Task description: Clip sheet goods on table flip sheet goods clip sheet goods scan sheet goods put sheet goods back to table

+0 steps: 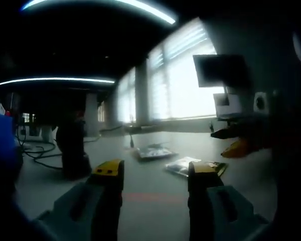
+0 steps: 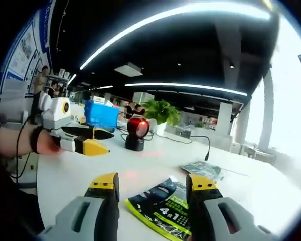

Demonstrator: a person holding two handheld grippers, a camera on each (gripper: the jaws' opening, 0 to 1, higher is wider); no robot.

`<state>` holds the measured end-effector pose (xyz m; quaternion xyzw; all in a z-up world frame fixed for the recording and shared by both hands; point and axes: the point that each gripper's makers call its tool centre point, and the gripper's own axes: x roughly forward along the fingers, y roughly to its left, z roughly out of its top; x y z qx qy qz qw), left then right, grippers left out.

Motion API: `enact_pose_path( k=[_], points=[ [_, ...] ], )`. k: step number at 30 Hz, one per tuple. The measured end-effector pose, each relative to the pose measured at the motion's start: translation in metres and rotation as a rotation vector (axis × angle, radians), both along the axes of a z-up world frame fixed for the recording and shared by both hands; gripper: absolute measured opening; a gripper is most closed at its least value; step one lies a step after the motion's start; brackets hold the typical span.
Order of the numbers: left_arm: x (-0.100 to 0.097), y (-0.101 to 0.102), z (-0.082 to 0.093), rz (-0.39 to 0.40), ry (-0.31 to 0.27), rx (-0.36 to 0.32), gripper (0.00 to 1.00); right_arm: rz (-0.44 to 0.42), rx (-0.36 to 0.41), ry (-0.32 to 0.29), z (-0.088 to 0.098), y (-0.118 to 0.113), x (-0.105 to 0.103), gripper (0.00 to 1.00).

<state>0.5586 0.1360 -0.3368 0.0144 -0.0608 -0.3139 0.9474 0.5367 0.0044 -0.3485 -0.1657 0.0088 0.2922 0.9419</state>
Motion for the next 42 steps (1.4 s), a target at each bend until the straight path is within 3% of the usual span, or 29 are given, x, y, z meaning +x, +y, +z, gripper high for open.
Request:
enact_pose_path(
  k=[5,10,28,34,42],
  points=[
    [0.004,0.006,0.001,0.006,-0.006,-0.008,0.44,-0.022,-0.124,-0.050,-0.009,0.014,0.002,0.51],
    [0.004,0.005,0.001,0.001,-0.006,-0.009,0.44,-0.033,-0.194,-0.055,-0.019,0.025,0.003,0.52],
    [0.001,0.002,0.003,-0.007,-0.012,-0.016,0.44,-0.089,-0.320,-0.024,-0.039,0.013,0.016,0.52],
    [0.000,0.001,0.003,-0.005,-0.012,-0.013,0.44,-0.103,-0.356,-0.049,-0.039,0.013,0.016,0.44],
    [-0.001,0.001,0.003,-0.006,-0.011,-0.012,0.44,-0.110,-0.356,-0.025,-0.045,0.014,0.016,0.31]
  ],
)
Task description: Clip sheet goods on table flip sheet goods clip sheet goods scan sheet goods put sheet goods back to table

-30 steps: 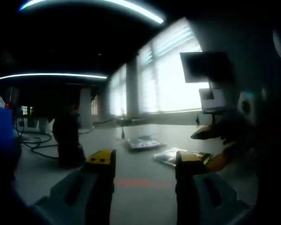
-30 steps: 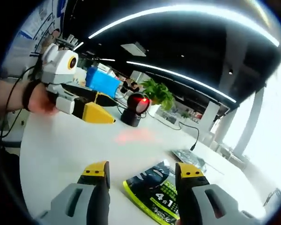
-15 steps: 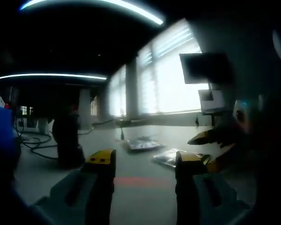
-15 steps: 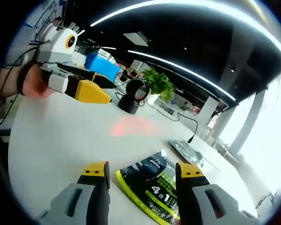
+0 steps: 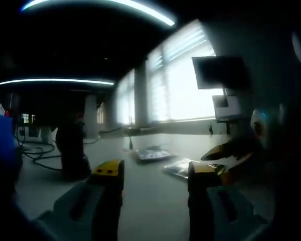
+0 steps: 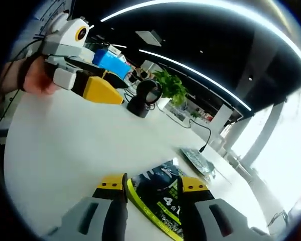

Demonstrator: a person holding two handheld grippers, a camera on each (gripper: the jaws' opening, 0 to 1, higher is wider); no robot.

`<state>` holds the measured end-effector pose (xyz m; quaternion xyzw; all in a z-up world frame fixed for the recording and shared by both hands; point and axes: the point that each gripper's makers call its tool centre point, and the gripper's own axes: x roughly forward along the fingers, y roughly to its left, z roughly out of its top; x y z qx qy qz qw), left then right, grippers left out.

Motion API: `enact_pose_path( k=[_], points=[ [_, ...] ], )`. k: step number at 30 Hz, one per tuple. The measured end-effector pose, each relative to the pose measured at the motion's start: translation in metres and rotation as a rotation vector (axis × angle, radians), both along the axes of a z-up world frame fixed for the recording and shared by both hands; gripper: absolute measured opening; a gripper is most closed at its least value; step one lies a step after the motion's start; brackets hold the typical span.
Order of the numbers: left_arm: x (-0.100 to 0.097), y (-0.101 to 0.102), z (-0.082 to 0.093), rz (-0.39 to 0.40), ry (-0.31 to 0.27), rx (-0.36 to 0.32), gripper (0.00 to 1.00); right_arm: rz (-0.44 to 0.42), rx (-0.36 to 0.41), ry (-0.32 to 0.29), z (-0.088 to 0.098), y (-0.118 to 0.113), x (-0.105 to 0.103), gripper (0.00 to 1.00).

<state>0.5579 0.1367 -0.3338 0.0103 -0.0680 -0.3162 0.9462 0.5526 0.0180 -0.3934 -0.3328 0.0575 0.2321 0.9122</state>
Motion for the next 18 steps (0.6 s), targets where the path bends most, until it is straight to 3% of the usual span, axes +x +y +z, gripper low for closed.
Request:
enact_pose_path(
  k=[7,10,18],
  points=[
    [0.000,0.000,0.000,-0.001,0.001,-0.002,0.44,-0.032,0.012,0.038,-0.011,-0.003,0.002,0.05],
    [0.000,0.000,0.000,-0.002,0.001,-0.003,0.44,-0.039,0.022,0.046,-0.012,-0.004,0.003,0.00],
    [0.003,0.002,-0.002,-0.003,0.002,-0.004,0.44,-0.058,0.059,0.075,-0.014,-0.005,0.003,0.00]
  ],
)
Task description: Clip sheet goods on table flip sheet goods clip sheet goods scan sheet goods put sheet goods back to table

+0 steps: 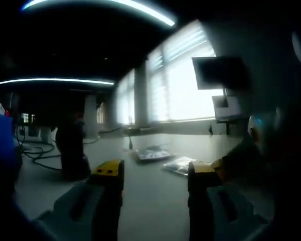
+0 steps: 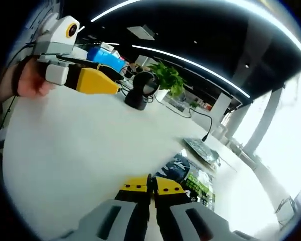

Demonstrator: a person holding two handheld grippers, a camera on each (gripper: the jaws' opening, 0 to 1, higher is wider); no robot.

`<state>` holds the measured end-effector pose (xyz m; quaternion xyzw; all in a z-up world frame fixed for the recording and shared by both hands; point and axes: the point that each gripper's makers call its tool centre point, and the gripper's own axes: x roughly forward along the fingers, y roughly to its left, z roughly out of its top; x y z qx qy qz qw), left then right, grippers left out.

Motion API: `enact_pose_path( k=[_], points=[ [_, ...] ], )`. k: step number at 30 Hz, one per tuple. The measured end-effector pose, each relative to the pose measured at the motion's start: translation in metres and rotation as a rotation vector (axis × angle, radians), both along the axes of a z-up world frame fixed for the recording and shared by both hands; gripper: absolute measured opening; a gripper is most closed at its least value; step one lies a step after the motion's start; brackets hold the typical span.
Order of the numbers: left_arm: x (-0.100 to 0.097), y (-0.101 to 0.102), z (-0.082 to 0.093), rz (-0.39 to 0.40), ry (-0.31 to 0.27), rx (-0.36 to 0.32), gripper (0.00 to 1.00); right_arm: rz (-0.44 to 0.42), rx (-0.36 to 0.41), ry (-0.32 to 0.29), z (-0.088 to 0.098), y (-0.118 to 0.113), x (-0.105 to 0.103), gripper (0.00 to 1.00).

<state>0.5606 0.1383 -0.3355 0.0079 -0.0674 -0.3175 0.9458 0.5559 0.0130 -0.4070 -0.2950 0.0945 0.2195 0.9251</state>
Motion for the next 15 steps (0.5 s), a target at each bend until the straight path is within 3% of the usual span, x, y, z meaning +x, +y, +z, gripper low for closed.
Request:
enact_pose_path(
  k=[9,15],
  points=[
    [0.001,0.000,0.000,0.000,0.002,-0.001,0.44,0.022,-0.029,0.011,-0.001,0.000,0.000,0.00],
    [0.001,0.000,0.000,0.001,0.003,-0.002,0.44,0.024,0.109,0.009,0.020,-0.004,0.003,0.00]
  ],
)
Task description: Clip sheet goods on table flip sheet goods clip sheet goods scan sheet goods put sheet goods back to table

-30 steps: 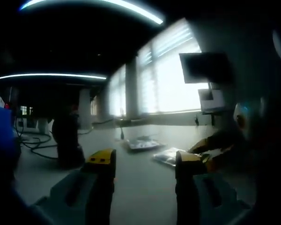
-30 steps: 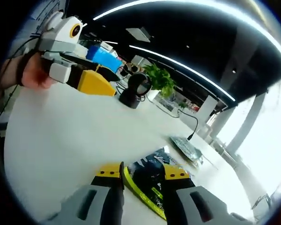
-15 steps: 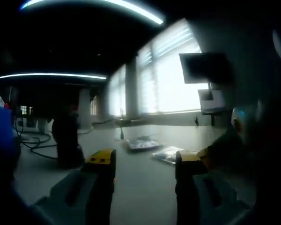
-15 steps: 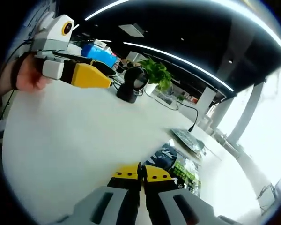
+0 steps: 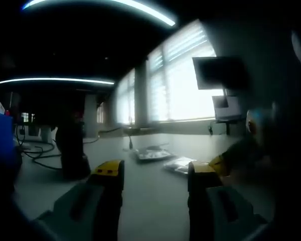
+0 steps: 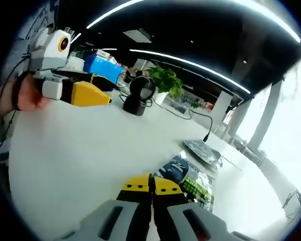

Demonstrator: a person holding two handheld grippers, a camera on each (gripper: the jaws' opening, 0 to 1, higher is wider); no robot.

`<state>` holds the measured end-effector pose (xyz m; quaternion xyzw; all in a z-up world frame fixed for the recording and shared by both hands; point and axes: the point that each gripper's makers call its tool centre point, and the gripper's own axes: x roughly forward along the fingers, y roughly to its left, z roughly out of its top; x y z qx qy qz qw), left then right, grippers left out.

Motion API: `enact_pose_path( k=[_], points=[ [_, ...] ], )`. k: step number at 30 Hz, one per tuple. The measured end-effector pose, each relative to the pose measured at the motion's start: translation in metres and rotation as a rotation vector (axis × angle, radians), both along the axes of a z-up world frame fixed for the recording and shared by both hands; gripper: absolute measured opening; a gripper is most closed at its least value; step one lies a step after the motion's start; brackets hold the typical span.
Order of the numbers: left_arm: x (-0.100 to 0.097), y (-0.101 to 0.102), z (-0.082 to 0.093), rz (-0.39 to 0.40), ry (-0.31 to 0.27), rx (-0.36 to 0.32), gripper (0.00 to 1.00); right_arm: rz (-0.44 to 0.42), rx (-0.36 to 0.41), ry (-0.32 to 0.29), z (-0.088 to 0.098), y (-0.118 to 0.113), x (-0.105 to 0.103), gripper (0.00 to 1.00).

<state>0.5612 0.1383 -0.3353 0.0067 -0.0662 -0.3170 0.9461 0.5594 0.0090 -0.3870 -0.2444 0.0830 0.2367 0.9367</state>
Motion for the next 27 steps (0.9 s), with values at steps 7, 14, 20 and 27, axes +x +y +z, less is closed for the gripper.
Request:
enact_pose_path(
  k=[7,14,20,27],
  points=[
    [-0.001,0.000,0.001,-0.001,-0.001,-0.003,0.44,-0.007,0.264,0.067,0.033,-0.009,0.005,0.00],
    [-0.002,-0.001,0.002,-0.002,-0.003,-0.006,0.44,-0.014,0.425,0.085,0.062,-0.020,0.009,0.00],
    [-0.002,-0.001,0.002,-0.001,-0.002,-0.008,0.44,-0.031,0.522,0.086,0.080,-0.033,0.015,0.00],
    [-0.002,-0.002,0.002,-0.001,-0.001,-0.006,0.44,-0.052,0.643,0.106,0.097,-0.045,0.021,0.00]
  ],
)
